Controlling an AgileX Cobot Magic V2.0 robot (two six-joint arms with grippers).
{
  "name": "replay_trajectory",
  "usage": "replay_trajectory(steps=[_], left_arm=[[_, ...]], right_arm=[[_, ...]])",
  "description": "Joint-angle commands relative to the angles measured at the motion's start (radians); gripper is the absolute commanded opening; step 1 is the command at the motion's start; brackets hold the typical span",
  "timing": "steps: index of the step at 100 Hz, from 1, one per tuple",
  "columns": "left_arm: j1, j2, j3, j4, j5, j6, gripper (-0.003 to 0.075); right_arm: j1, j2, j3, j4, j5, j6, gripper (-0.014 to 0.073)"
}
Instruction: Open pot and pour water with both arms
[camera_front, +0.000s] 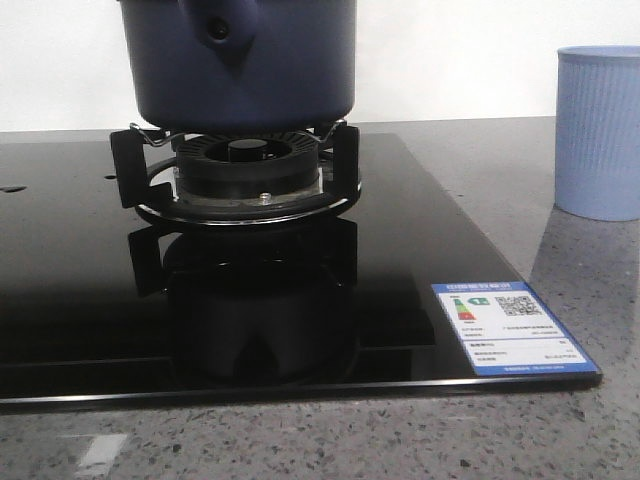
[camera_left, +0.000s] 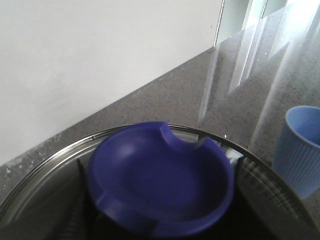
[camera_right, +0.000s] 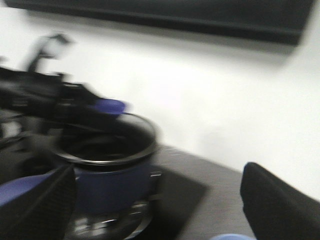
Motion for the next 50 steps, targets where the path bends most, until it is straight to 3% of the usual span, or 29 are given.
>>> replay_trajectory(steps=[1,12,32,50], left_arm=[[-0.006,-0.092,-0.071,-0.062,0.015,0.001,0.0232],[-0.006,-0.149,-0.091,-0.063,0.015,0.001,0.0232],[-0.006,-0.224,-0.091,-0.063,0.038,0.001,0.0232],[-0.006,-0.242,-0.091,-0.072,0.069,0.001,0.0232]], right_arm=[[-0.001,0.011,0.016,-0.023,-0.225,-0.009,0.0603],[-0.001,0.017,0.103,-0.025,-0.368,-0.009,0.0603],[-0.001,0.090,0.244,-0.018,-0.355,-0.009,0.0603],[-0.001,0.177,0.269,-0.014,-0.360,-0.009,0.0603]])
